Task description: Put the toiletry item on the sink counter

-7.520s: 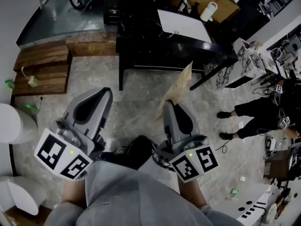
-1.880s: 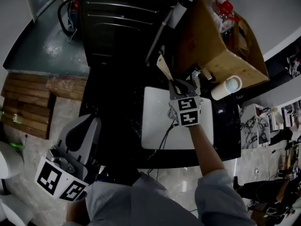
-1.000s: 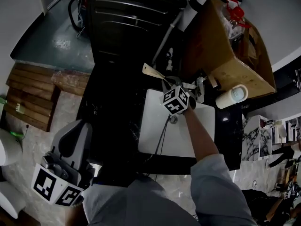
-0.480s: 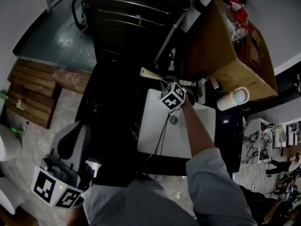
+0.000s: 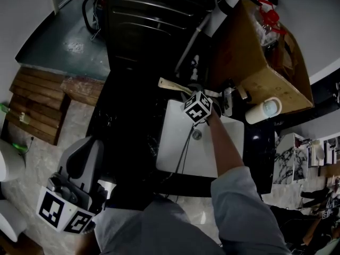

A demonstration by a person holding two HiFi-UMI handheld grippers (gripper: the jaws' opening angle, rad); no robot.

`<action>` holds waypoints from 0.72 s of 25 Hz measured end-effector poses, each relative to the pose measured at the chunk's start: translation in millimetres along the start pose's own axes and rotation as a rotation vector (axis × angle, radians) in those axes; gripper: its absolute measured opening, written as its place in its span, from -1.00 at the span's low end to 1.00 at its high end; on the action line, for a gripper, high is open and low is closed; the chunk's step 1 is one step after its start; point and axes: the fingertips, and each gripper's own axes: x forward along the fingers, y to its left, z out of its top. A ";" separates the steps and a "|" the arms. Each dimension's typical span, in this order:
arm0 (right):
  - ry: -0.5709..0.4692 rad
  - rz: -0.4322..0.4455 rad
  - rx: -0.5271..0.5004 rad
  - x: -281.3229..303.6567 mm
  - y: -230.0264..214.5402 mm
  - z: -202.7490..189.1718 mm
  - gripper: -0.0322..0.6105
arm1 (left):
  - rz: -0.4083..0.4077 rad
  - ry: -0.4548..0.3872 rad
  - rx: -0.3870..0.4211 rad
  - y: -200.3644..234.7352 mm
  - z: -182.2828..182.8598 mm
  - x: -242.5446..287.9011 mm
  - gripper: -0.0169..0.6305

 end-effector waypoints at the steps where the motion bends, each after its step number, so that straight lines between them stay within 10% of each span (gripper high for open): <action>1: -0.010 -0.008 0.013 -2.8 -1.8 1.5 -0.56 | -0.004 0.001 0.000 -0.5 -0.2 0.3 -0.93; 18: -0.448 -0.175 0.538 -116.1 -19.9 61.1 -0.83 | -0.089 0.042 0.015 1.4 -5.1 25.7 -0.93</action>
